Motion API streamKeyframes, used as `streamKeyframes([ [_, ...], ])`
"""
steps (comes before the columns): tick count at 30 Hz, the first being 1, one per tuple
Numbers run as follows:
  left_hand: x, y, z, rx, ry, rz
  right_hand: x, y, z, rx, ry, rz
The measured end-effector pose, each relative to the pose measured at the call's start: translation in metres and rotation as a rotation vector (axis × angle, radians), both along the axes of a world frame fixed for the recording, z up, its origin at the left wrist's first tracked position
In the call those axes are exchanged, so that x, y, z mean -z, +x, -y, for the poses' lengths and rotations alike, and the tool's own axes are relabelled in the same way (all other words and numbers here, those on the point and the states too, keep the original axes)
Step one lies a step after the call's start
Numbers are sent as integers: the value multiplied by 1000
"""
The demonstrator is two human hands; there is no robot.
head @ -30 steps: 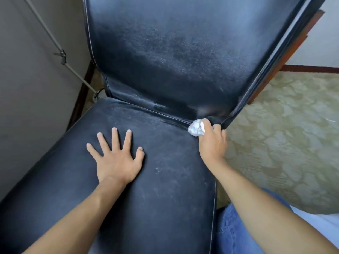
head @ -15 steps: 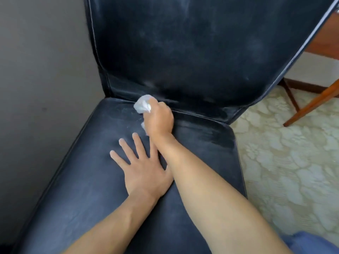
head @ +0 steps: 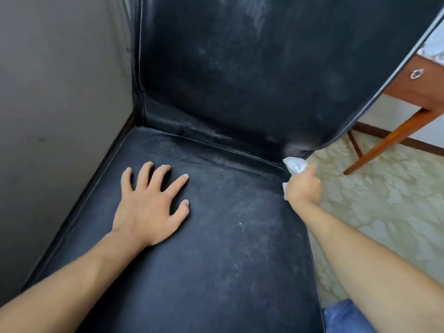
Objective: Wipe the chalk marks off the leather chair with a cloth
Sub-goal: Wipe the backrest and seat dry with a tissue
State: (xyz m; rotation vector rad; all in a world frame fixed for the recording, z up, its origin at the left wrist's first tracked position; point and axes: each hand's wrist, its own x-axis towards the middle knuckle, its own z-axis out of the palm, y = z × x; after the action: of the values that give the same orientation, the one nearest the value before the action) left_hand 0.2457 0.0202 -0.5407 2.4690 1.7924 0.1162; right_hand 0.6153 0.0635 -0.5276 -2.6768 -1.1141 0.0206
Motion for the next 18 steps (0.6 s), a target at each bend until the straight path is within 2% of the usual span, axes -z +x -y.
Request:
streamKeyframes([
  [1, 0, 0, 0, -30, -31, -4, 5, 11, 3, 132, 12, -89],
  [3, 0, -1, -2, -61, -56, -13, 9, 21, 6, 219, 22, -208],
  [8, 2, 6, -2, -68, -59, -35, -14, -42, -34, 122, 382, -231],
  [9, 1, 5, -2, -69, -64, -38, -15, -63, -43, 115, 401, -230],
  [11, -1, 4, 0, -79, -76, -27, -13, -109, -53, -23, 327, -203],
  [16, -8, 2, -2, -72, -110, 25, -5, -233, -84, -614, 199, -171],
  [18, -11, -9, -9, -38, -81, 37, -6, -260, -96, -741, 133, -158],
])
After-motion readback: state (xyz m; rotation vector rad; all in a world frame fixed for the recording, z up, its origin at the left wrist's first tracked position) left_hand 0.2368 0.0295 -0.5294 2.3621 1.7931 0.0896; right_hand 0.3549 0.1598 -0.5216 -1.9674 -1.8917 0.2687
